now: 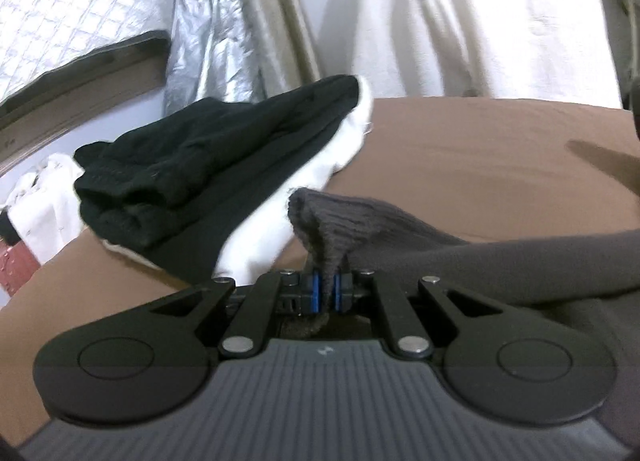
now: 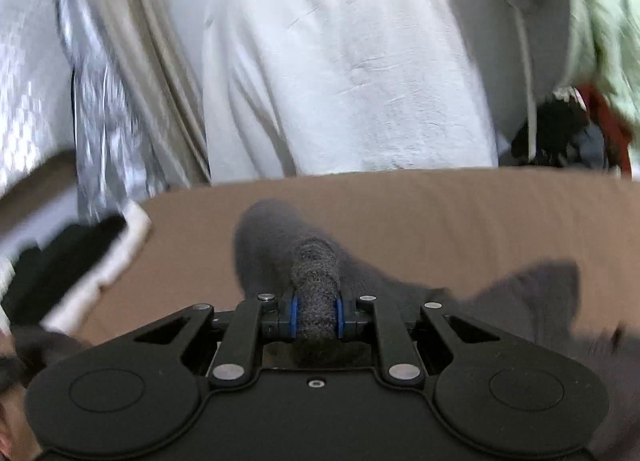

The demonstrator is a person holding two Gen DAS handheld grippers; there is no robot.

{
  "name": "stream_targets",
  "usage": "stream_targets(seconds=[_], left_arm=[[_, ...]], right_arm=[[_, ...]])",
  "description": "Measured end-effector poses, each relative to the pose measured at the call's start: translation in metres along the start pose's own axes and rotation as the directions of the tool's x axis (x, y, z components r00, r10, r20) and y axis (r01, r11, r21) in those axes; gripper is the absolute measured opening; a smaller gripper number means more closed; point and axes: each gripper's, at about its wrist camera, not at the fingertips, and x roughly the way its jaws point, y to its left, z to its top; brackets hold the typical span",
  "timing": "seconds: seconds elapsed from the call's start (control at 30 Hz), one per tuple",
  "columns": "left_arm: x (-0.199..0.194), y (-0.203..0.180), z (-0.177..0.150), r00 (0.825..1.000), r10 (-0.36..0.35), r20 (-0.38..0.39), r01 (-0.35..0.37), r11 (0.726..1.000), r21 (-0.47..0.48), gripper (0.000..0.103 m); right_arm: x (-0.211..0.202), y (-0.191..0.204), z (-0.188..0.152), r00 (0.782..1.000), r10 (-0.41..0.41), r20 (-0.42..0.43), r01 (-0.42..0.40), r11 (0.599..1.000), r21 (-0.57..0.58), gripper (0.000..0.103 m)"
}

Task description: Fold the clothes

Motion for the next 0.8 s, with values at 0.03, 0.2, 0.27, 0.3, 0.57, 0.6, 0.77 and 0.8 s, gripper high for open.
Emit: stream_targets(seconds=[0.03, 0.2, 0.27, 0.3, 0.57, 0.6, 0.77, 0.8], left_arm=[[0.0, -0.004, 0.001, 1.0, 0.007, 0.005, -0.007, 1.0, 0.015, 0.006], [-0.008, -0.029, -0.002, 0.996, 0.06, 0.06, -0.07, 0.983, 0.171, 0.006], [-0.011, -0.036, 0.001, 0.999, 0.019, 0.047, -0.027, 0.983, 0.18, 0.006], [-0.012, -0.039, 0.005, 0.999, 0.0, 0.043, -0.008, 0.982, 0.189, 0.006], [-0.005, -0.037, 0.136, 0.968, -0.054, 0.244, -0.016, 0.962, 0.273, 0.006], [0.003, -0.035, 0.158, 0.968, -0.055, 0.245, -0.008, 0.968, 0.25, 0.006], [0.079, -0.033, 0.229, 0.995, -0.024, 0.101, 0.016, 0.996, 0.083, 0.009], [0.103, -0.035, 0.231, 0.999, -0.028, 0.026, 0.026, 0.998, 0.056, 0.015]], right_arm=[[-0.003, -0.003, -0.002, 1.0, -0.001, 0.017, 0.0, 1.0, 0.022, 0.019], [-0.01, 0.006, -0.001, 0.999, -0.021, 0.045, 0.022, 1.0, -0.016, 0.019], [-0.01, 0.011, -0.004, 0.999, -0.019, 0.035, 0.02, 0.999, -0.04, 0.019], [-0.008, 0.014, -0.004, 0.999, -0.024, 0.029, 0.026, 0.998, -0.054, 0.019], [-0.033, 0.015, 0.093, 0.946, -0.122, 0.301, 0.159, 0.982, -0.099, 0.018], [-0.034, 0.017, 0.112, 0.93, -0.14, 0.34, 0.187, 0.977, -0.107, 0.018], [-0.006, 0.028, 0.184, 0.877, -0.205, 0.435, 0.245, 0.969, -0.039, 0.018], [0.009, 0.028, 0.185, 0.908, -0.156, 0.388, 0.181, 0.983, -0.028, 0.02]])
